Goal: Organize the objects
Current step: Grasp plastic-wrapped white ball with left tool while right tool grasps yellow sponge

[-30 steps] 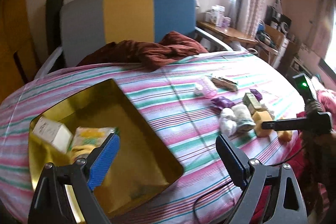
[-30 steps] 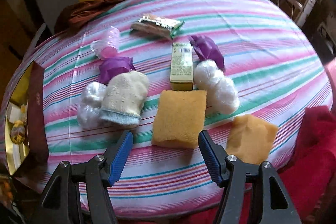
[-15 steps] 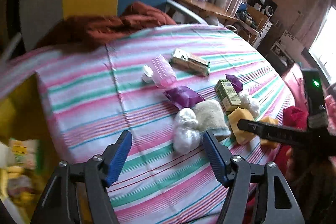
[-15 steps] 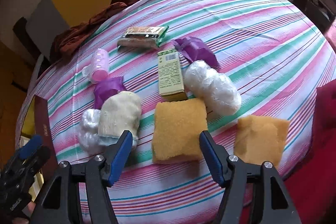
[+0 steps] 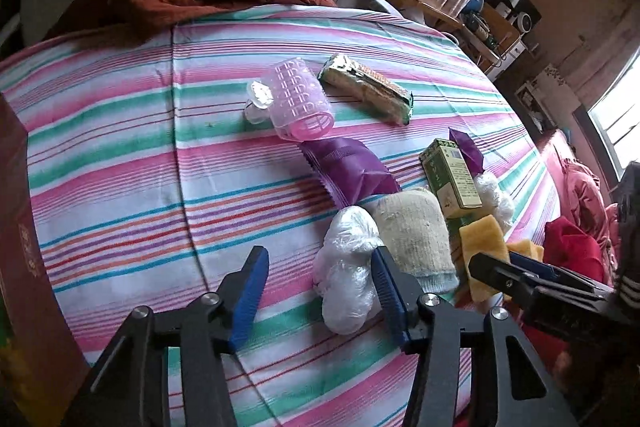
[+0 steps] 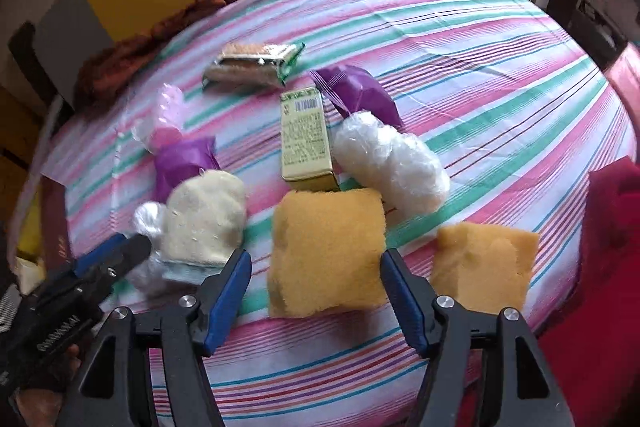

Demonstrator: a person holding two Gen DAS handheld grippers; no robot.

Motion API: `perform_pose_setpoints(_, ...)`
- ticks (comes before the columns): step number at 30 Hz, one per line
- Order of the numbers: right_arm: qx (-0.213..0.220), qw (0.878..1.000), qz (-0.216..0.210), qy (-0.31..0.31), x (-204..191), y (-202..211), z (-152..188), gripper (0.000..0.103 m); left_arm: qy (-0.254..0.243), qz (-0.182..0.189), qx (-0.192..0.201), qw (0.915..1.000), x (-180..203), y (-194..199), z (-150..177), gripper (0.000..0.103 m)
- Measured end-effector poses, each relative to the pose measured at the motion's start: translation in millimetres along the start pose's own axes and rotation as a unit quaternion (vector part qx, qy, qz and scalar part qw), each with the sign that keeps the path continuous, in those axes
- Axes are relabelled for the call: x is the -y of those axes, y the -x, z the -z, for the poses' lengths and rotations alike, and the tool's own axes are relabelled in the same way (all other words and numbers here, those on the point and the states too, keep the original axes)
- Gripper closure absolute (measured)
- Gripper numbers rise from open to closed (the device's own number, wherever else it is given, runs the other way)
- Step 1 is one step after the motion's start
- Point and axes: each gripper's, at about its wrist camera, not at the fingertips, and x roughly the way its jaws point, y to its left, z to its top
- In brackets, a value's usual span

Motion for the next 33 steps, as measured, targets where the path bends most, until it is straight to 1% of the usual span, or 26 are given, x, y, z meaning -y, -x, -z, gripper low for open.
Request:
perform_pose_setpoints(1, -0.002, 1.000, 0.002, 0.001, 0.1, -0.3, 0.1, 0.035, -0.002, -0.002, 0.003, 1.0000, 0.7, -0.6, -0.4, 0.049)
perform_pose_setpoints(3, -0.006, 1.000, 0.009, 0.003, -2.5, -3.0, -0.7, 0.034, 0.003, -0.001, -0.001, 1.0000, -1.4, -3.6, -1.4, 0.043)
perform_pose_setpoints(6, -0.005, 1.000, 0.015, -0.003, 0.1, -1.9, -0.6, 0.034, 0.015, -0.003, -0.003, 0.9999, -5.9, -4.8, -2.8, 0.038)
perform_pose_setpoints(8, -0.005, 1.000, 0.015, -0.013, 5.3, -0.8, 0.2, 0.034, 0.013, -0.002, -0.005, 0.9999, -5.5, -4.2, -3.0, 0.038)
perform_pose_setpoints(10, -0.008, 1.000, 0.017, -0.019, 5.8, -1.0, 1.7, 0.035, 0.024, 0.009, -0.016, 0.9995, -6.0, -3.3, -3.8, 0.039)
perform_pose_setpoints(12, -0.010, 1.000, 0.019, -0.022, 5.4, -4.4, 1.5, 0.034, 0.020, 0.018, -0.012, 0.9996, -2.5, -0.9, -4.3, 0.039)
perform_pose_setpoints(13, -0.011, 0.999, 0.018, -0.024, 6.3, -4.1, 2.1, 0.034, 0.015, 0.015, -0.010, 0.9997, -0.4, -1.4, -4.1, 0.039)
perform_pose_setpoints(16, -0.015, 0.999, 0.021, -0.026, 3.6, -10.2, -0.8, 0.035, 0.014, 0.018, -0.019, 0.9996, 0.1, -8.6, -3.8, 0.043)
perform_pose_setpoints(17, -0.017, 0.999, 0.021, -0.026, 3.5, -11.3, -1.5, 0.035, 0.012, 0.020, -0.016, 0.9996, 0.0, -9.2, -3.5, 0.051)
perform_pose_setpoints(18, -0.017, 0.999, 0.020, -0.025, 2.9, -11.7, -2.0, 0.037, 0.008, 0.021, -0.014, 0.9996, 0.2, -9.6, -3.2, 0.060)
perform_pose_setpoints(19, -0.013, 1.000, 0.019, -0.020, 1.5, -10.7, -2.1, 0.044, 0.006, 0.023, -0.017, 0.9996, -0.5, -11.0, -2.4, 0.064)
perform_pose_setpoints(20, -0.008, 1.000, 0.019, -0.016, 0.9, -9.0, -1.9, 0.047, 0.008, 0.025, -0.020, 0.9995, -1.6, -12.3, -2.2, 0.065)
perform_pose_setpoints(22, -0.002, 1.000, 0.010, -0.007, -1.9, -7.1, -1.5, 0.051, 0.015, 0.030, -0.014, 0.9993, -4.6, -9.7, -0.4, 0.066)
perform_pose_setpoints(24, 0.006, 1.000, 0.010, 0.001, -4.8, -4.7, -0.9, 0.053, 0.014, 0.028, -0.008, 0.9995, -4.9, -5.9, 1.8, 0.066)
perform_pose_setpoints(27, 0.020, 1.000, -0.005, -0.002, -4.7, -0.2, -1.8, 0.053, 0.015, 0.031, 0.006, 0.9994, -4.6, 4.9, 3.6, 0.066)
perform_pose_setpoints(31, 0.060, 0.996, -0.063, -0.004, -4.3, 15.3, -2.0, 0.053, 0.007, 0.033, 0.036, 0.9988, -1.2, 32.9, 5.9, 0.066)
perform_pose_setpoints(33, 0.080, 0.993, -0.090, -0.004, -4.4, 23.0, -2.4, 0.053, 0.000, 0.026, 0.051, 0.9983, -1.4, 48.1, 8.9, 0.066)
